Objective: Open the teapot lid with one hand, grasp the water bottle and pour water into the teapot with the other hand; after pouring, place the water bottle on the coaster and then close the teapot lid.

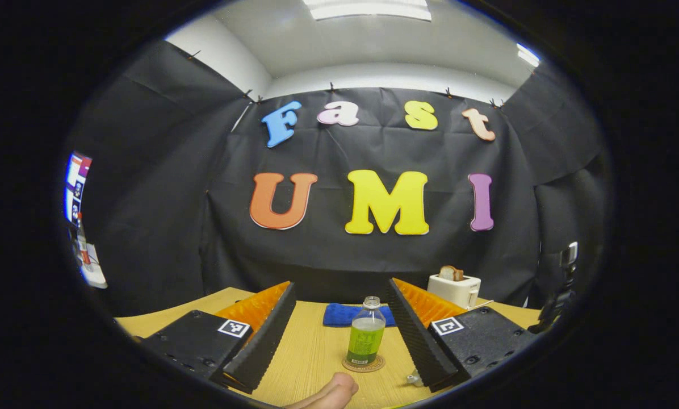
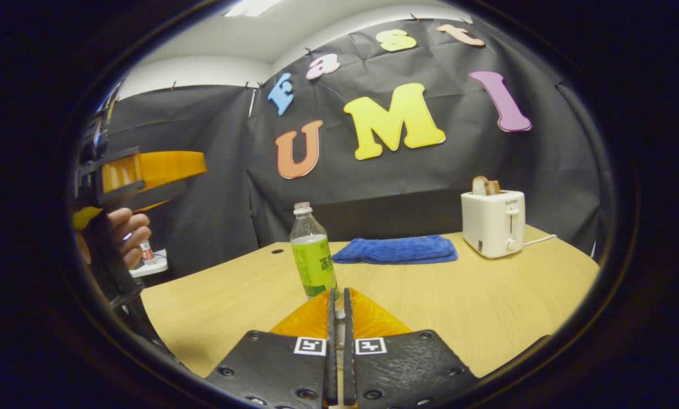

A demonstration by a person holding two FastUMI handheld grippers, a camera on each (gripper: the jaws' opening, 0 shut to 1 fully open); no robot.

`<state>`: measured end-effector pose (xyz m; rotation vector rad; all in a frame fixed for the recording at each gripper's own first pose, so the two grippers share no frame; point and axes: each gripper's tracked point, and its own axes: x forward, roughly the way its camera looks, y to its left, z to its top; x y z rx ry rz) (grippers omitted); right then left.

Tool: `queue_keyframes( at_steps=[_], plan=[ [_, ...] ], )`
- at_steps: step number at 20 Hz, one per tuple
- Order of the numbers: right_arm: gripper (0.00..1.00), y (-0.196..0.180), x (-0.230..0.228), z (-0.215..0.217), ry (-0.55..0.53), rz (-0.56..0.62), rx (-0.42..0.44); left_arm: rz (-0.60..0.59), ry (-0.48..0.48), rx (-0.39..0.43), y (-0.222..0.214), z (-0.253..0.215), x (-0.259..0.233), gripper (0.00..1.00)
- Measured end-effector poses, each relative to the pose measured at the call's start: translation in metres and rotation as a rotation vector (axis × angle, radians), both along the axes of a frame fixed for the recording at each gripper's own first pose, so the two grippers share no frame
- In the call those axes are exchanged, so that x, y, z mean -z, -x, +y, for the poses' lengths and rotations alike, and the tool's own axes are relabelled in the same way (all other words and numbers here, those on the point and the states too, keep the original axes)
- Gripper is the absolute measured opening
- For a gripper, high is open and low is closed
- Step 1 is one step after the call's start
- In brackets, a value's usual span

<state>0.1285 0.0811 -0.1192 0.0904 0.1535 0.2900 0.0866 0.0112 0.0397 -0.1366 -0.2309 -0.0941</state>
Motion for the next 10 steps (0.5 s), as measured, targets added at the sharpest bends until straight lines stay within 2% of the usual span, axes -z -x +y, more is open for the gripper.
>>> queue_keyframes(
  at_steps=[3,7,10],
  plan=[
    [0.04,-0.013,0.017,0.0,0.03,0.015,0.026,0.016,0.039,-0.037,0.026,0.019,0.003,0.99],
    [0.04,-0.015,0.04,0.0,0.026,0.06,0.032,0.088,-0.015,-0.097,0.044,0.036,0.025,0.97],
    [0.04,-0.014,0.038,0.001,0.043,0.051,0.034,0.15,-0.006,-0.059,0.049,0.022,0.034,0.98]
  ],
)
